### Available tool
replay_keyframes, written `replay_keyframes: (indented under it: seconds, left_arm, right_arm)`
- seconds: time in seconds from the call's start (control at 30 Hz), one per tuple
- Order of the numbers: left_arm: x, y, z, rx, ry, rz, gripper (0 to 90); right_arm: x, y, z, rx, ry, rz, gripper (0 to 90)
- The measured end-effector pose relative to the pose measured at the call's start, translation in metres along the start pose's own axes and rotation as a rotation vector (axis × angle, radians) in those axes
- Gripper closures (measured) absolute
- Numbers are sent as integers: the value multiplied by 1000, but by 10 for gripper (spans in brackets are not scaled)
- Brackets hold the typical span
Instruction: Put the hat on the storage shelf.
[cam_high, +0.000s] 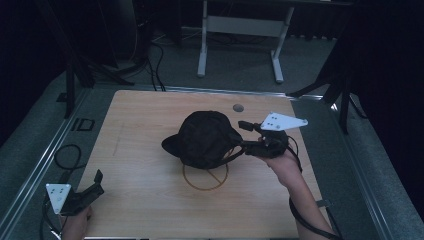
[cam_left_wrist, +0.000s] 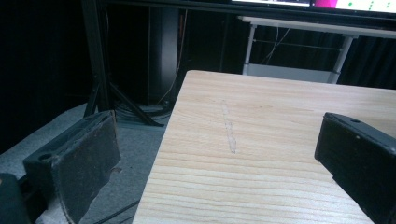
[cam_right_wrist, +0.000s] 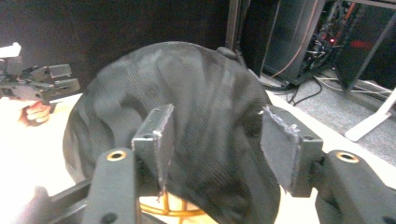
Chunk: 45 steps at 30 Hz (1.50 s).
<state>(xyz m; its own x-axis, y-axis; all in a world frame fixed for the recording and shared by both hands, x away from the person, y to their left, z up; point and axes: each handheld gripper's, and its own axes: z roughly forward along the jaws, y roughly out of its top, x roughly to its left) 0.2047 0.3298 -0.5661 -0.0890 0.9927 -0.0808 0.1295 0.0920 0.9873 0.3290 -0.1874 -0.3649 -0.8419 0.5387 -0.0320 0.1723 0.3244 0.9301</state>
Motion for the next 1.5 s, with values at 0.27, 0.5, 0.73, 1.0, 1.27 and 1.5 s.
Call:
replay_keyframes:
  seconds: [0.27,0.5,0.73,1.0,1.27,1.5]
  left_arm:
    - [0,0,0,-1,3,-2,5]
    - [0,0,0,-1,3,0,5]
    - [0,0,0,-2,2,-1,5]
    - [0,0,0,-2,3,0,5]
    - [0,0,0,-2,4,2,5]
    - [0,0,0,-2,4,-4,5]
  right_arm:
    - [-9,-2,-9,-7,-53,11,369]
    - [-13,-6,-12,-10,-65,28,349]
    - [-24,-23,-15,-1,-139,40,188]
    - [-38,-55,-22,43,-195,57,134]
    - [-50,-85,-27,45,-249,91,132]
    - [-61,-125,-29,75,-325,125,133]
